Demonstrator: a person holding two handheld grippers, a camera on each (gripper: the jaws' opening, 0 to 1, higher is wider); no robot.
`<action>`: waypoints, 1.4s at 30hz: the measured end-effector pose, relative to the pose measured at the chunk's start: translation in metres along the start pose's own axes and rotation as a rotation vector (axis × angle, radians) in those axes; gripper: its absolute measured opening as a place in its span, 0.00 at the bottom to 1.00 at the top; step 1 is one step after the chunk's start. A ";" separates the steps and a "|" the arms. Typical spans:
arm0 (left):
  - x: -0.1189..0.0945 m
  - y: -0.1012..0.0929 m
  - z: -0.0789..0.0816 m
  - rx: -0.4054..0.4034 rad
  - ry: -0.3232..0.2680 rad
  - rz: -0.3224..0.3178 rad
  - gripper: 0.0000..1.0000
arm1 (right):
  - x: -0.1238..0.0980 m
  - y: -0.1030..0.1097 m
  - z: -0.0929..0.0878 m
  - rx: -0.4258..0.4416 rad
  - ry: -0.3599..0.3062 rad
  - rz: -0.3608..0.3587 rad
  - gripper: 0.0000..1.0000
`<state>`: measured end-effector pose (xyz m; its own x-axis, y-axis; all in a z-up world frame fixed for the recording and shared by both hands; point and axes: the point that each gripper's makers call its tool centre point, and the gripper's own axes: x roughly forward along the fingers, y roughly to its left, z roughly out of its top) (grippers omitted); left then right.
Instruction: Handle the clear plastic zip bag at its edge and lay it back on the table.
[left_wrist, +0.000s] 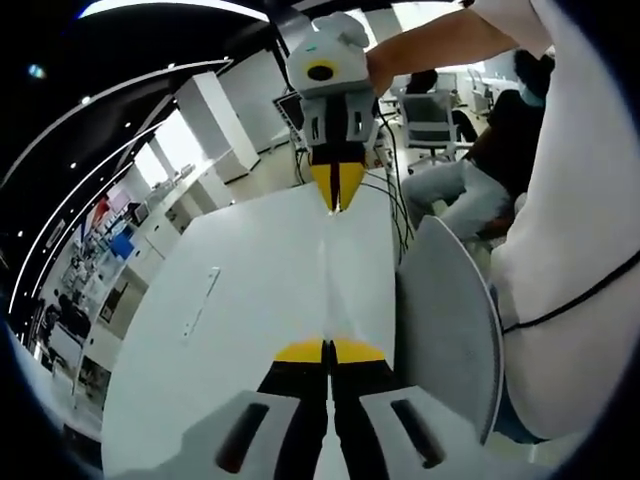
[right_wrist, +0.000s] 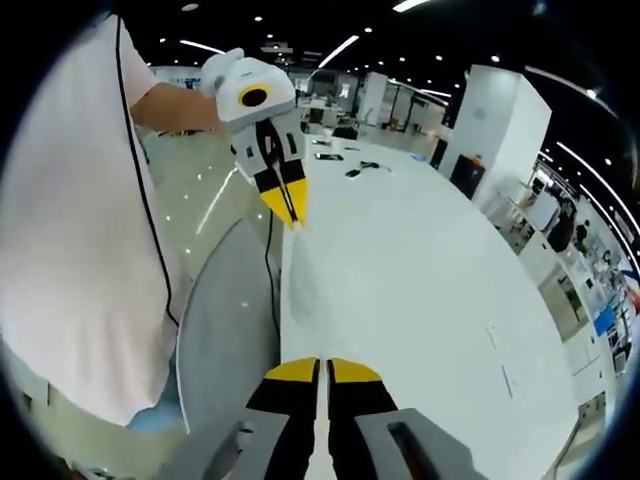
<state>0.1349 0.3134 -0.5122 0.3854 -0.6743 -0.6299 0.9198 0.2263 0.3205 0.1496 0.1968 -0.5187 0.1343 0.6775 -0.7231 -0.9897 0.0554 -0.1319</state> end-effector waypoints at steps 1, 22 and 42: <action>0.000 0.000 0.000 -0.001 0.002 -0.001 0.00 | 0.000 0.000 0.000 0.001 -0.002 -0.001 0.00; 0.005 0.006 0.003 0.013 0.003 -0.003 0.00 | 0.017 0.003 0.052 -0.075 -0.106 -0.003 0.18; 0.004 0.007 0.013 0.056 -0.001 -0.003 0.00 | 0.055 0.020 0.096 -0.170 -0.149 0.054 0.13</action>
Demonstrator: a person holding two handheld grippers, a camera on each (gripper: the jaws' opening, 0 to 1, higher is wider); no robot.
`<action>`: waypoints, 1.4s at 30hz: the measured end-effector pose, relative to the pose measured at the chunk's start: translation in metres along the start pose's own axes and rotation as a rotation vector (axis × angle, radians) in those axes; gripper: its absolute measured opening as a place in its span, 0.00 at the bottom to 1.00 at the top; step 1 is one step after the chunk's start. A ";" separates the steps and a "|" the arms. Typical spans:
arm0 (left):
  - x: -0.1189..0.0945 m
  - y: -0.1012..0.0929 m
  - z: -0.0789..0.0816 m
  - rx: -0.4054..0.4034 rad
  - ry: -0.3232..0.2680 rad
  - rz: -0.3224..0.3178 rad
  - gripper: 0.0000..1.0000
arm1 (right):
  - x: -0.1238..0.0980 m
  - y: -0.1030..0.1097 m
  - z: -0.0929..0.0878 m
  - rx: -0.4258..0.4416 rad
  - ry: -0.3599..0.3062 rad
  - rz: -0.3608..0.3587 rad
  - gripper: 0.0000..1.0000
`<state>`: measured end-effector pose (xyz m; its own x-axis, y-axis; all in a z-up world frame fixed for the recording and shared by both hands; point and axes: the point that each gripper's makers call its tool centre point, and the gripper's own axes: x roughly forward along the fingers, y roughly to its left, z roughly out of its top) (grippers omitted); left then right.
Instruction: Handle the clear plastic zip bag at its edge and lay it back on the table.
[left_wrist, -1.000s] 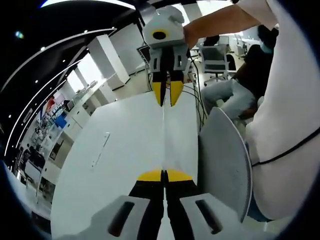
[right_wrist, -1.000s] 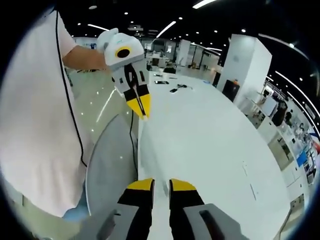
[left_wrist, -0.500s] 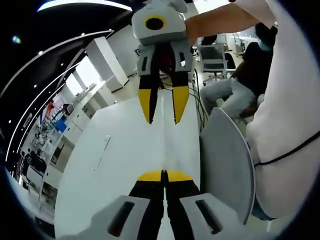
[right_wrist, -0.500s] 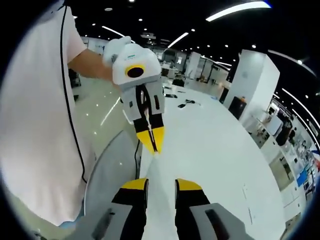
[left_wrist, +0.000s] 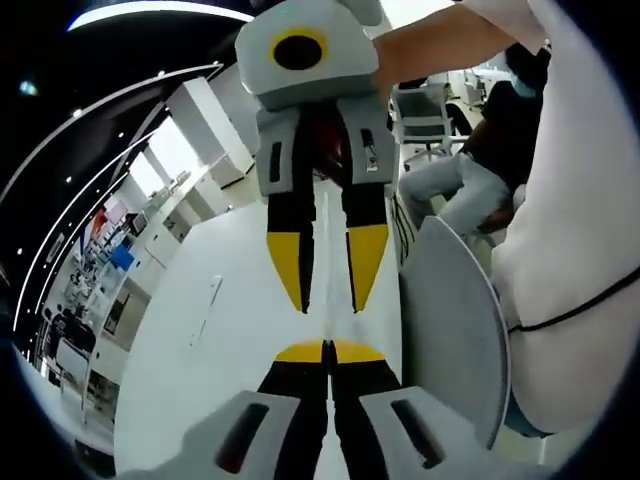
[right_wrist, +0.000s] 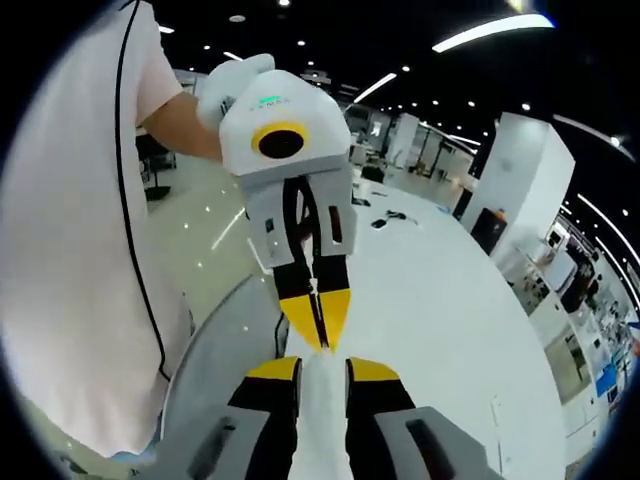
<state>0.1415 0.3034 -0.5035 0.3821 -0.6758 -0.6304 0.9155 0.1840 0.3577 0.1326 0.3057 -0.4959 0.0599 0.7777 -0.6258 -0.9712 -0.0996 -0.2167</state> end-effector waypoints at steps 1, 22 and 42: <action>0.000 0.000 0.000 0.001 0.000 -0.001 0.00 | 0.000 0.000 0.000 -0.001 -0.001 0.001 0.13; -0.001 -0.002 0.004 0.004 -0.006 -0.001 0.00 | 0.008 0.000 -0.004 -0.045 0.012 -0.005 0.00; 0.000 -0.002 0.002 -0.004 0.000 -0.006 0.00 | 0.011 0.000 -0.003 -0.059 0.016 -0.002 0.00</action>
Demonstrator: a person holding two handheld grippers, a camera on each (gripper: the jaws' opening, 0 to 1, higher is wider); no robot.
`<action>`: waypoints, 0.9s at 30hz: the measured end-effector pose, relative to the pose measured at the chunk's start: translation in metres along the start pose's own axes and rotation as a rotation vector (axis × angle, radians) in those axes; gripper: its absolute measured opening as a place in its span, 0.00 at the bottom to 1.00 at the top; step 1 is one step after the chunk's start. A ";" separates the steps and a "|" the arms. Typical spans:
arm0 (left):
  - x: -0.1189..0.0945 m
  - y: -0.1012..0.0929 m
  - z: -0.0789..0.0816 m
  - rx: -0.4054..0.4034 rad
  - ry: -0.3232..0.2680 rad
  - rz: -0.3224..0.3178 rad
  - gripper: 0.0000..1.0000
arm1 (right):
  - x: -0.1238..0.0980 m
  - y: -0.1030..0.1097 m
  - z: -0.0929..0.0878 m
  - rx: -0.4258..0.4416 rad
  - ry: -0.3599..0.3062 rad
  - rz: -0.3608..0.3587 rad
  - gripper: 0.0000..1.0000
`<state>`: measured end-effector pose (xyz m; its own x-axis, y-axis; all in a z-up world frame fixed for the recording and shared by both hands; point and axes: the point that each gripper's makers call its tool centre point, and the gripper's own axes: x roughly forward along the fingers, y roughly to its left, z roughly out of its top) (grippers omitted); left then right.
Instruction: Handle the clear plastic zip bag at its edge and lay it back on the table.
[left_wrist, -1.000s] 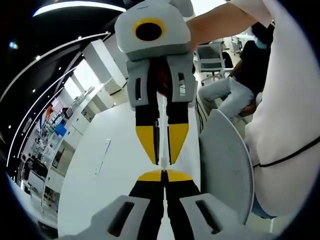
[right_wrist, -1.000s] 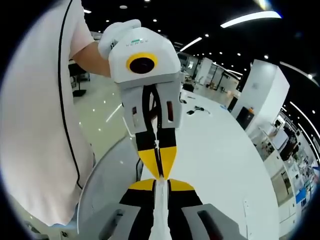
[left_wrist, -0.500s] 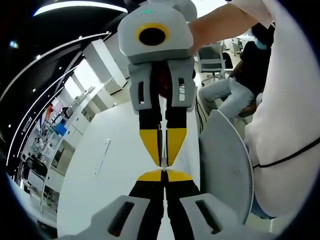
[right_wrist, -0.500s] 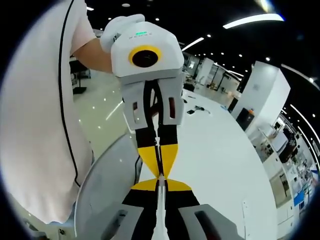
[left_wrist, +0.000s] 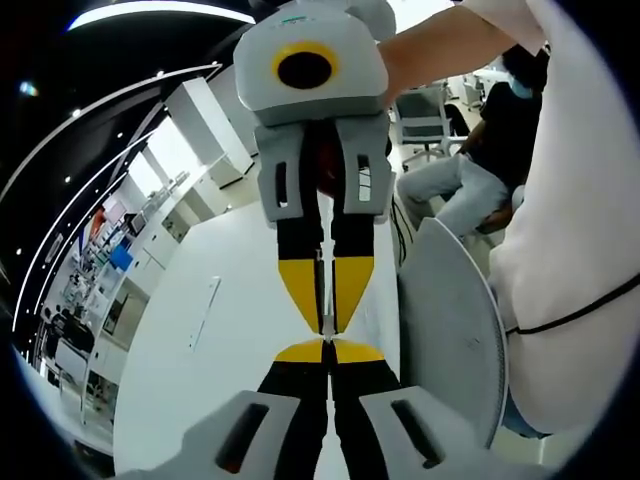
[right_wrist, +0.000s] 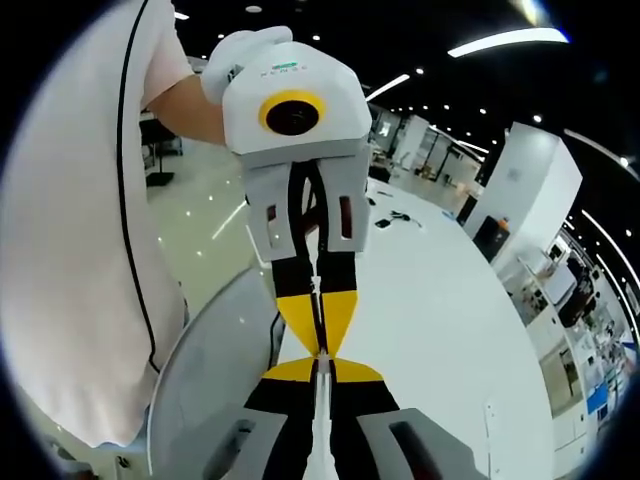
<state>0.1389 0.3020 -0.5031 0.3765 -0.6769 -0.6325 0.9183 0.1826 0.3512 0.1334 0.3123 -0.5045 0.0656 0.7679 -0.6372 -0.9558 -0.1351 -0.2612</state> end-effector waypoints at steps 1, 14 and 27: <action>0.000 0.000 0.000 0.000 -0.001 0.001 0.00 | 0.000 -0.001 0.000 -0.018 -0.004 -0.002 0.00; -0.001 0.000 -0.002 0.001 -0.001 -0.001 0.00 | 0.001 0.000 -0.001 -0.014 0.001 -0.006 0.00; -0.002 -0.001 -0.001 0.008 -0.008 -0.001 0.00 | 0.000 0.001 0.000 -0.010 0.004 -0.010 0.00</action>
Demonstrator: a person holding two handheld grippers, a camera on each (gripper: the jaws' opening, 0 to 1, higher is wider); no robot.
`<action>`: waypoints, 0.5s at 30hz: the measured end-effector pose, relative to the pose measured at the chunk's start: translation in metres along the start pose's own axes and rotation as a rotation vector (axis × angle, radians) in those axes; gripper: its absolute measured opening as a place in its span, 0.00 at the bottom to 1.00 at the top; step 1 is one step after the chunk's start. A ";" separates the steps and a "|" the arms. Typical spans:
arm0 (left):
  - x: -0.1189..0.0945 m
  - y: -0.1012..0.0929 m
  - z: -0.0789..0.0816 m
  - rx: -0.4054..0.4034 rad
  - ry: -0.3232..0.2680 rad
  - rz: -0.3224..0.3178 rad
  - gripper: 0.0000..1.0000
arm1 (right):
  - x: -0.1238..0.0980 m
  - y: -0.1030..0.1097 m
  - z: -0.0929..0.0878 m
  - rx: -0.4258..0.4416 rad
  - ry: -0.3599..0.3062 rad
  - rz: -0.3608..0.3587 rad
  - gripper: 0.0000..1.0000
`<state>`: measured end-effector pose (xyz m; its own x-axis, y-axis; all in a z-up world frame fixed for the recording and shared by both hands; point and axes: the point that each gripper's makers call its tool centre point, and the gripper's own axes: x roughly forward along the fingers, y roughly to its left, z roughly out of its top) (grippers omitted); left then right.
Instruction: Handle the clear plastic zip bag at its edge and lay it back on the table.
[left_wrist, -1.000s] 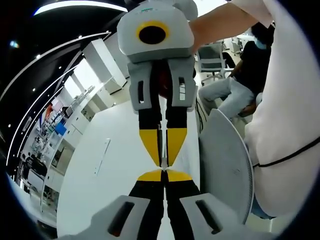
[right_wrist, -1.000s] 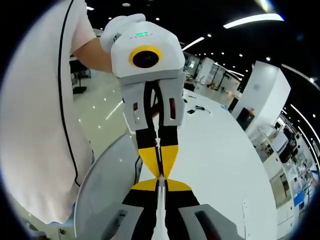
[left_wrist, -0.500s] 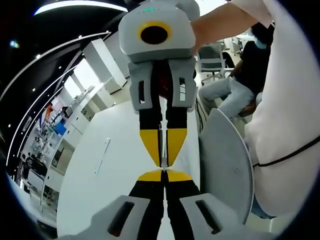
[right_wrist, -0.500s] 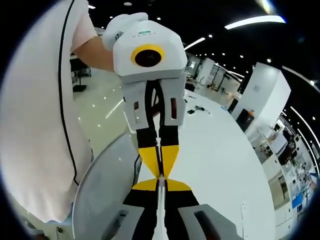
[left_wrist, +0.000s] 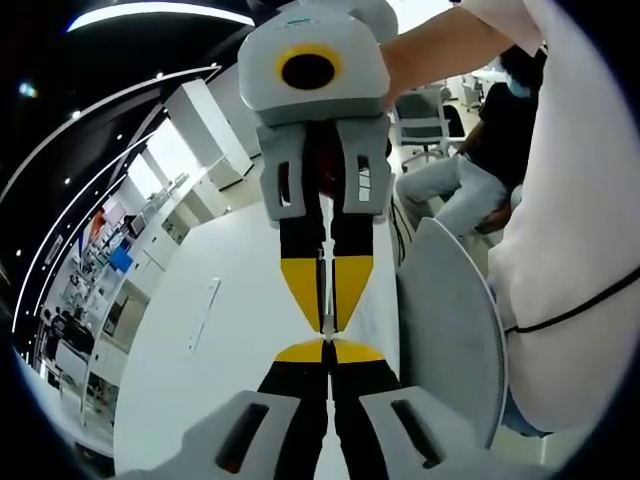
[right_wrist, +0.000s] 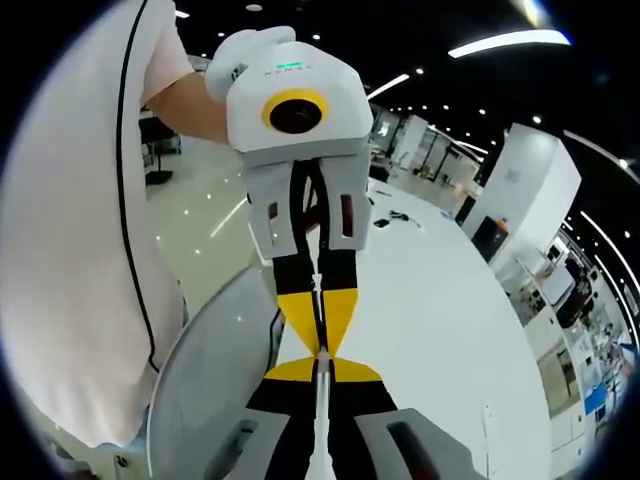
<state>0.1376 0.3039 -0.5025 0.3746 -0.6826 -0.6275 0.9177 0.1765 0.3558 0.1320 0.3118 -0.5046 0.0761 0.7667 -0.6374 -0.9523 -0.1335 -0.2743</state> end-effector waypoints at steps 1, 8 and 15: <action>0.000 0.000 0.000 0.001 0.000 0.000 0.00 | 0.000 0.000 0.000 0.000 -0.001 0.000 0.00; 0.000 -0.002 0.001 0.007 -0.004 0.001 0.00 | -0.001 0.002 -0.001 0.000 0.000 -0.001 0.00; 0.000 -0.002 0.001 0.014 -0.003 0.000 0.00 | -0.002 0.002 -0.002 0.002 0.003 0.000 0.00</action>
<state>0.1354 0.3027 -0.5027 0.3742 -0.6846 -0.6256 0.9158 0.1666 0.3655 0.1301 0.3090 -0.5057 0.0772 0.7648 -0.6396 -0.9530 -0.1319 -0.2728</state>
